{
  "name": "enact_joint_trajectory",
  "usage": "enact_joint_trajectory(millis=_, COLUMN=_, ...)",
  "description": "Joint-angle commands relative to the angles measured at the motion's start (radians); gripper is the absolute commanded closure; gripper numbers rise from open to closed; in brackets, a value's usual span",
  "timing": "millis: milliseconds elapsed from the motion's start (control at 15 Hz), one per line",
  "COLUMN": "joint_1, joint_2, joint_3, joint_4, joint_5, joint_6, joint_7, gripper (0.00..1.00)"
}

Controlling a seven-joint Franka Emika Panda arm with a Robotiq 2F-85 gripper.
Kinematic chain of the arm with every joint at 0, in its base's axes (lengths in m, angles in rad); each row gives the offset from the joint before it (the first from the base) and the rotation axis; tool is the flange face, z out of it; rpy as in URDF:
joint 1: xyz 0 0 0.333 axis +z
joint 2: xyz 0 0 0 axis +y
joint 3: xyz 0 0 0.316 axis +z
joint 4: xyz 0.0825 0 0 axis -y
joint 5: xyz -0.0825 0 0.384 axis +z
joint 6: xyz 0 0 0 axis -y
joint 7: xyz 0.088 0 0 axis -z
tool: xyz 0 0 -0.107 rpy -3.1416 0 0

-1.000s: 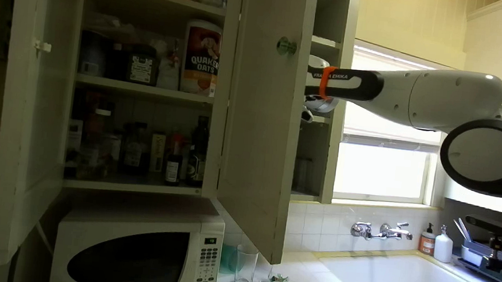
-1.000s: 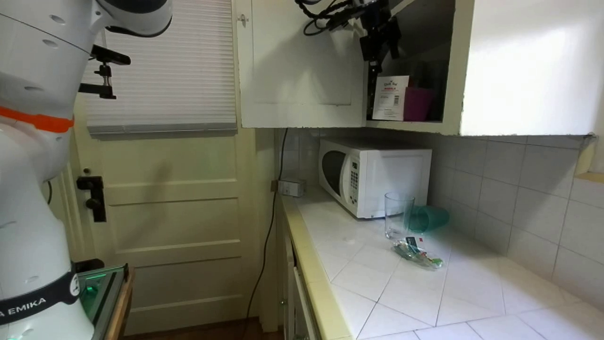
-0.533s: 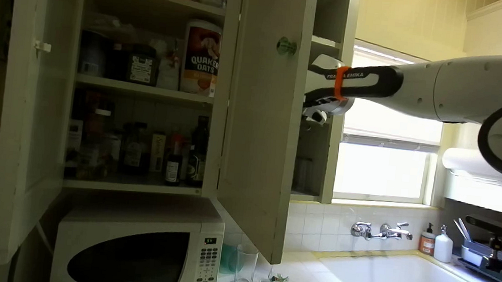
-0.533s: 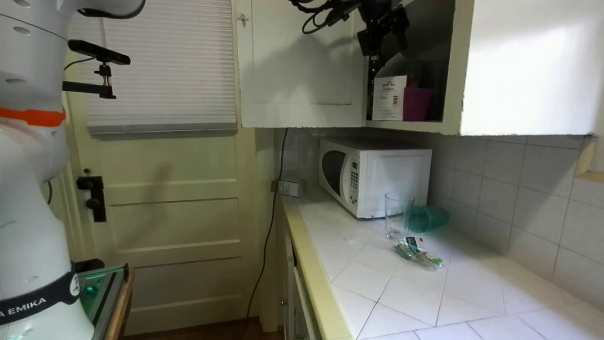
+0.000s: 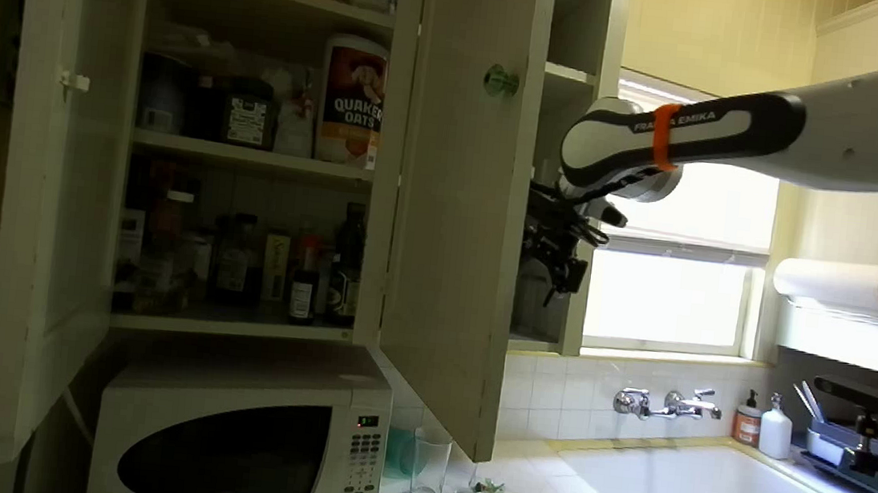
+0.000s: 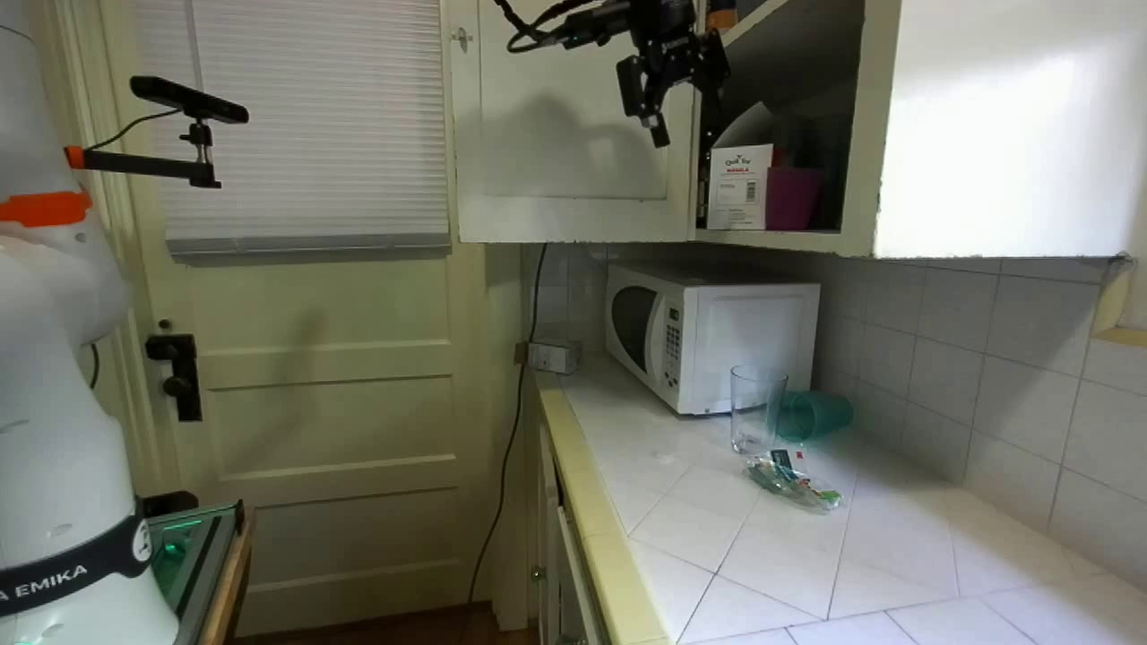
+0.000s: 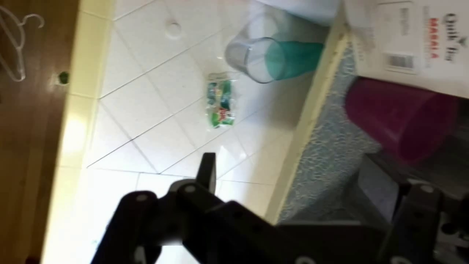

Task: Open the right cabinet door then put the white box on the bottom shelf.

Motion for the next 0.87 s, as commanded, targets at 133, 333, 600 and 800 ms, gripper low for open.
enact_joint_trajectory(millis=133, joint_1=-0.066, joint_2=-0.264, joint_3=-0.022, joint_4=-0.286, joint_5=-0.059, joint_6=-0.185, joint_7=-0.302, gripper=0.00)
enact_joint_trajectory(millis=333, joint_1=-0.105, joint_2=-0.315, joint_3=-0.055, joint_4=-0.355, joint_5=-0.062, joint_6=-0.219, joint_7=-0.533, gripper=0.00)
enact_joint_trajectory(millis=600, joint_1=-0.145, joint_2=-0.327, joint_3=-0.080, joint_4=-0.387, joint_5=-0.062, joint_6=-0.225, joint_7=-0.814, gripper=0.00)
enact_joint_trajectory(millis=800, joint_1=-0.175, joint_2=-0.300, joint_3=-0.061, joint_4=-0.365, joint_5=-0.038, joint_6=-0.211, joint_7=-0.853, gripper=0.00)
